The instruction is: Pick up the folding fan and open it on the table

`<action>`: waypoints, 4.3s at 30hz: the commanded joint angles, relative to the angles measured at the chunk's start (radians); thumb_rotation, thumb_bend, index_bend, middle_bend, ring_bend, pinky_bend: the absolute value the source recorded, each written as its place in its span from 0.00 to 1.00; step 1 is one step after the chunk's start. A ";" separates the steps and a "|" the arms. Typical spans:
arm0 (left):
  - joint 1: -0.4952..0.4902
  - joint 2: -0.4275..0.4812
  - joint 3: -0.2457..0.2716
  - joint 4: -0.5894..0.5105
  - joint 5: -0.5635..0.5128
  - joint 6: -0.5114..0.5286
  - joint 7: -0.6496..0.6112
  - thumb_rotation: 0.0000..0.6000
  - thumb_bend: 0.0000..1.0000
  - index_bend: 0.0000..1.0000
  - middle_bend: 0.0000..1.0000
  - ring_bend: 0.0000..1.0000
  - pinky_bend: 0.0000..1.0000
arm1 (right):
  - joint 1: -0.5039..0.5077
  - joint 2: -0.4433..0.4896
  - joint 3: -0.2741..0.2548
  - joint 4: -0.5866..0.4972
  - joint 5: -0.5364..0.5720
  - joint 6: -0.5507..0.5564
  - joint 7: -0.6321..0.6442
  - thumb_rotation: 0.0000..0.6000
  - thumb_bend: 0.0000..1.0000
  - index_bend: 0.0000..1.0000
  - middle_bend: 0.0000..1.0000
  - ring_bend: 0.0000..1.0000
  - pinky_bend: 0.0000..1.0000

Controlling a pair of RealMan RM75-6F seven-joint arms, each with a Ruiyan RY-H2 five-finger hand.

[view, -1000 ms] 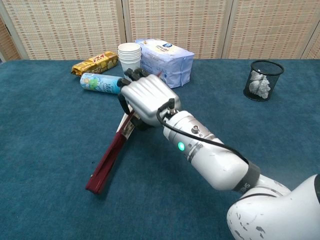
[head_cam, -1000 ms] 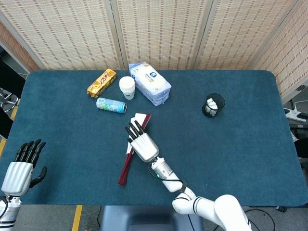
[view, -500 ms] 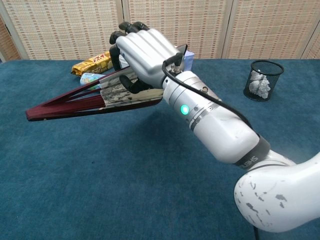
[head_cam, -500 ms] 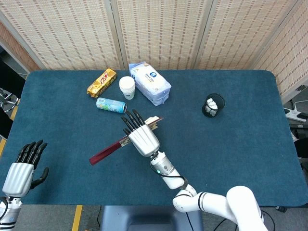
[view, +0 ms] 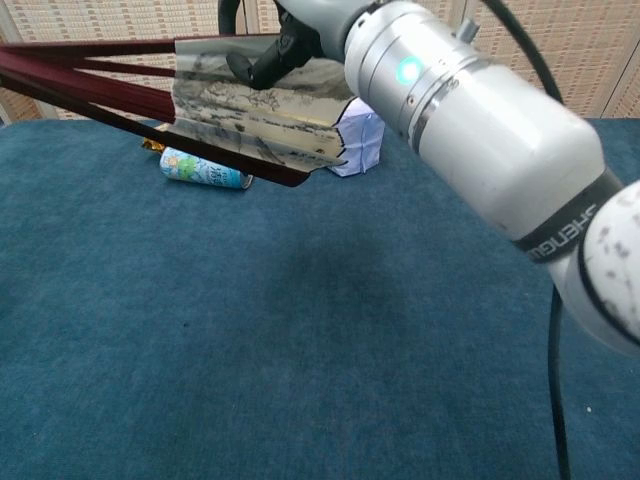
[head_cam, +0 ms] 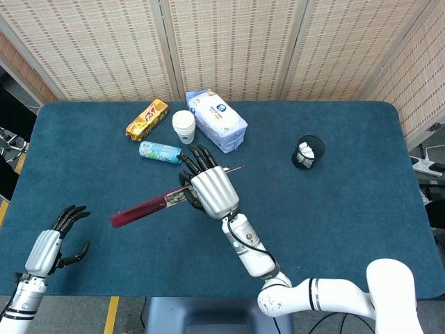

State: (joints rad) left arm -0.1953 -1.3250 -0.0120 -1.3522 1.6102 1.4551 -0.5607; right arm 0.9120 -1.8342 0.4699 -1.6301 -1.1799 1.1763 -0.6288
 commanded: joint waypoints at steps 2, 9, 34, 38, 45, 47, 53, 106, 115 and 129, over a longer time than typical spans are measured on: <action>-0.040 -0.064 -0.017 -0.003 -0.032 -0.054 -0.208 1.00 0.40 0.19 0.09 0.01 0.18 | 0.028 0.012 0.059 -0.086 0.117 -0.009 -0.047 1.00 0.56 0.78 0.17 0.00 0.06; -0.102 -0.091 -0.068 -0.098 -0.149 -0.212 -0.453 1.00 0.39 0.13 0.03 0.00 0.15 | 0.089 -0.025 0.097 -0.127 0.240 0.009 -0.082 1.00 0.56 0.78 0.17 0.00 0.06; -0.178 -0.213 -0.181 -0.225 -0.265 -0.334 -0.508 1.00 0.39 0.12 0.01 0.00 0.14 | 0.300 -0.177 0.176 0.008 0.414 0.099 -0.099 1.00 0.56 0.78 0.17 0.00 0.06; -0.181 -0.227 -0.192 -0.224 -0.272 -0.328 -0.491 1.00 0.39 0.09 0.00 0.00 0.14 | 0.317 -0.191 0.178 0.018 0.427 0.105 -0.090 1.00 0.56 0.78 0.17 0.00 0.06; -0.180 -0.254 -0.223 -0.215 -0.308 -0.314 -0.469 1.00 0.39 0.24 0.01 0.00 0.14 | 0.341 -0.209 0.164 0.035 0.426 0.116 -0.089 1.00 0.56 0.78 0.17 0.00 0.06; -0.178 -0.258 -0.227 -0.213 -0.314 -0.311 -0.466 1.00 0.38 0.32 0.01 0.00 0.14 | 0.345 -0.212 0.162 0.039 0.426 0.118 -0.088 1.00 0.56 0.78 0.17 0.00 0.06; -0.174 -0.257 -0.229 -0.209 -0.314 -0.312 -0.460 1.00 0.48 0.50 0.03 0.00 0.14 | 0.351 -0.215 0.163 0.046 0.426 0.125 -0.080 1.00 0.56 0.78 0.17 0.00 0.06; -0.212 -0.355 -0.379 0.260 -0.347 -0.096 -0.123 1.00 0.71 0.75 0.22 0.03 0.15 | 0.067 0.198 -0.096 -0.202 0.183 0.123 0.019 1.00 0.56 0.78 0.17 0.00 0.06; -0.252 -0.382 -0.406 0.362 -0.360 -0.110 -0.130 1.00 0.71 0.75 0.23 0.03 0.15 | 0.052 0.215 -0.132 -0.166 0.077 0.129 0.021 1.00 0.56 0.78 0.17 0.00 0.06; -0.297 -0.441 -0.429 0.469 -0.379 -0.124 -0.193 1.00 0.62 0.47 0.19 0.02 0.13 | 0.052 0.143 -0.157 0.018 -0.136 0.203 0.010 1.00 0.56 0.77 0.17 0.00 0.06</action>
State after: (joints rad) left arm -0.4915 -1.7650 -0.4404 -0.8819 1.2325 1.3328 -0.7525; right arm 0.9620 -1.6789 0.3097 -1.6257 -1.2992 1.3666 -0.6151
